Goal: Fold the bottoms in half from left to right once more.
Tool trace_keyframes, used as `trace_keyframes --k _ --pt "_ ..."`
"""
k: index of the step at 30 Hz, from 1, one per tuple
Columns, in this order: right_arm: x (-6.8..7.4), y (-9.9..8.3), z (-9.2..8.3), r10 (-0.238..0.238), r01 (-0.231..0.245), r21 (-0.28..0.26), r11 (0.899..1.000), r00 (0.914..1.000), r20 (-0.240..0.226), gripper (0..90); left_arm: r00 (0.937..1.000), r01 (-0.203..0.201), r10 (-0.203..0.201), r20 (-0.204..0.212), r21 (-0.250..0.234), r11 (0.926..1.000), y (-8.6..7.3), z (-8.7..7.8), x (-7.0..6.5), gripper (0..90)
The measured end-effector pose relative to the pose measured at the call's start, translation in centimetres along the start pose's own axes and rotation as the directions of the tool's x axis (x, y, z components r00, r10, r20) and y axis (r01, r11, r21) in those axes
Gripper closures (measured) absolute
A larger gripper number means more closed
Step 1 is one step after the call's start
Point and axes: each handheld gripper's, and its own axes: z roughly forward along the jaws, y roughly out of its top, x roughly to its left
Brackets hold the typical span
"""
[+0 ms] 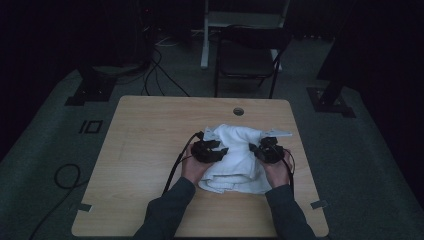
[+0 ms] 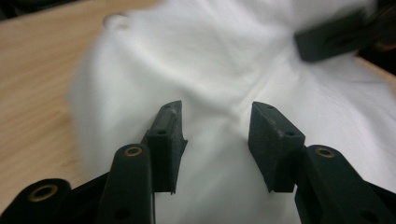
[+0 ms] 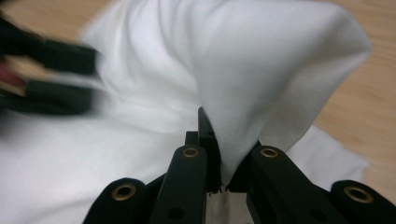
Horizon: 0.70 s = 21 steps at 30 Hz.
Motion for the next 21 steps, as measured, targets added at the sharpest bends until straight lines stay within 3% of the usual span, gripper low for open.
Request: trace_keyframes --k 2,5,8,10,14,18,21 --pt "-0.9 -0.7 0.7 0.016 -0.018 0.053 0.998 0.9997 0.02 87.1 0.9997 0.016 -0.017 -0.018 -0.025 0.9996 0.1 -0.5 0.3 53.5" --pt "-2.0 -2.4 2.3 0.071 -0.076 0.135 0.988 0.9966 0.041 86.7 0.9985 0.045 -0.045 -0.03 0.006 0.999 -0.1 0.0 0.9 53.6" --pt "-2.7 -4.1 4.1 0.127 -0.127 0.187 0.974 0.9918 0.016 86.7 1.0 0.007 -0.008 0.001 0.065 0.9978 -0.8 1.3 0.4 53.6" --pt "-2.9 -4.6 4.7 0.155 -0.151 0.171 0.974 0.9879 -0.009 86.9 0.9999 -0.011 0.01 0.008 0.086 0.9962 -1.4 1.9 -0.1 55.7" --pt "-2.4 -4.5 5.0 0.135 -0.131 0.162 0.978 0.9908 -0.011 87.2 1.0 -0.001 0.0 0.009 0.098 0.9952 -2.3 1.9 -0.5 58.9" --pt "-2.2 -4.4 5.8 0.153 -0.143 0.133 0.981 0.9857 -0.069 87.2 0.9998 0.003 -0.005 0.022 0.108 0.9941 -4.0 1.4 -1.2 59.6" --pt "-1.2 -4.1 6.3 0.121 -0.109 0.134 0.985 0.9894 -0.081 87.2 0.9997 0.016 -0.018 0.017 0.089 0.9959 -4.9 0.4 -1.1 59.5"
